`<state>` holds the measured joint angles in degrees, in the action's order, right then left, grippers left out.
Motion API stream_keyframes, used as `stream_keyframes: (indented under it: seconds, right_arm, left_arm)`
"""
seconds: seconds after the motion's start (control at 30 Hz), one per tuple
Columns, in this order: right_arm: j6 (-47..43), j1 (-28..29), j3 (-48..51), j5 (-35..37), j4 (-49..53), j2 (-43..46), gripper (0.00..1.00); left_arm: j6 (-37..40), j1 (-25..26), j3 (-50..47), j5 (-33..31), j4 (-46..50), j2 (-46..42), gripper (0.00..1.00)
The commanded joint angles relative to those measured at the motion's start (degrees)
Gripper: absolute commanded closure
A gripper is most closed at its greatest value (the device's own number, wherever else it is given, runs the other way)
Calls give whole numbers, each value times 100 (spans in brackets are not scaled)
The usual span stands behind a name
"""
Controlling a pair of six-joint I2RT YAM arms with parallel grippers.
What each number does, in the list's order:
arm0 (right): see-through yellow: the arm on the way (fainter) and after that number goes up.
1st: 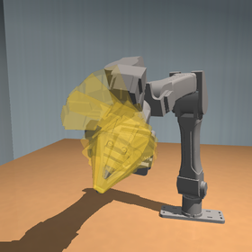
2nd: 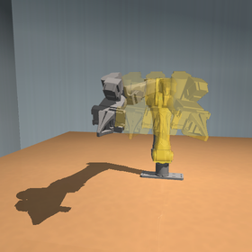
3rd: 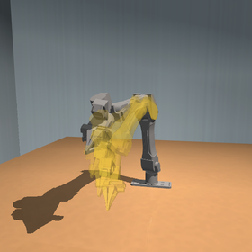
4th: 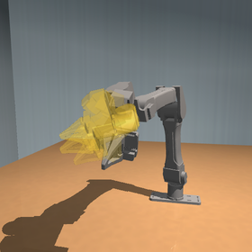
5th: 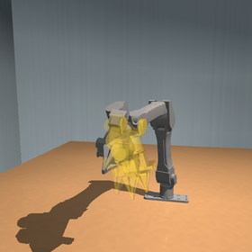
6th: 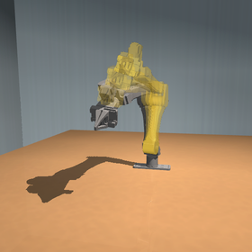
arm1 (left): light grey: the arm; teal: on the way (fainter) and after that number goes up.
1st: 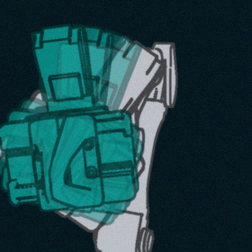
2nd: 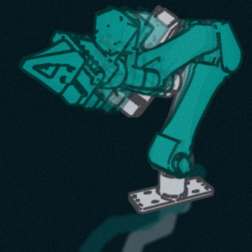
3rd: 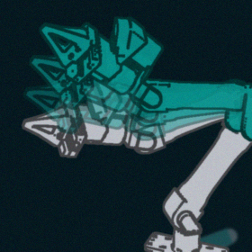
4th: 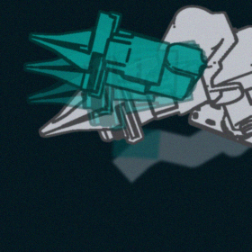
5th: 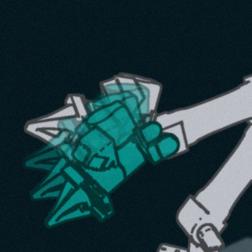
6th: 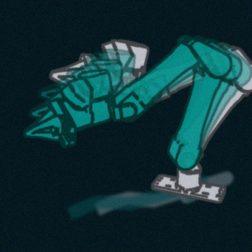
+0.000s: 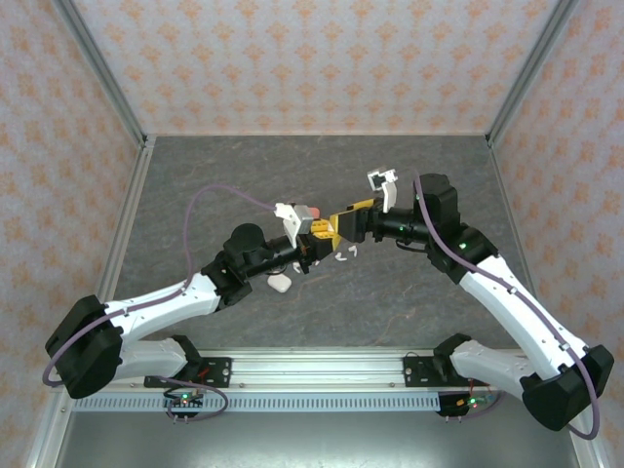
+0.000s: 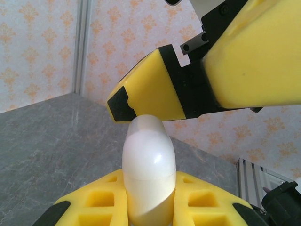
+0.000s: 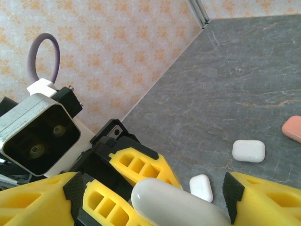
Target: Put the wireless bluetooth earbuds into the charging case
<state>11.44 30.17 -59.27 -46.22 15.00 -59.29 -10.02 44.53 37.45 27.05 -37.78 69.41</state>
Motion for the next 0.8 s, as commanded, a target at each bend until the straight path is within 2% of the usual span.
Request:
stream_keyframes:
  seconds: [0.0, 0.17, 0.27, 0.37, 0.4, 0.57, 0.67, 0.77]
  right_arm:
    - [-183, -3, 21, 185, -3, 75, 20]
    - [-360, -2, -182, 878, 422, 136, 17]
    - [-515, -45, -348, 1433, 791, 192, 9]
    - [-464, -125, -237, 1629, 738, 318, 0]
    - [-432, -138, -195, 1708, 703, 370, 1]
    - [-208, -211, 142, 2361, 665, 606, 1]
    - [76, -307, 417, 2998, 719, 795, 1]
    - [334, -372, 742, 3179, 639, 980, 1]
  left_arm:
    - [112, 18, 94, -38, -35, -32, 100]
    - [74, 20, 67, -250, 111, -89, 100]
    - [57, 13, 43, -470, 248, -141, 100]
    - [72, -52, 69, -611, 526, -182, 100]
    - [55, -110, 77, -612, 594, -190, 100]
    - [-39, -617, 77, -491, 911, -183, 100]
    - [143, -978, 261, -520, 1558, -122, 100]
    - [254, -1386, 422, -433, 2064, 63, 100]
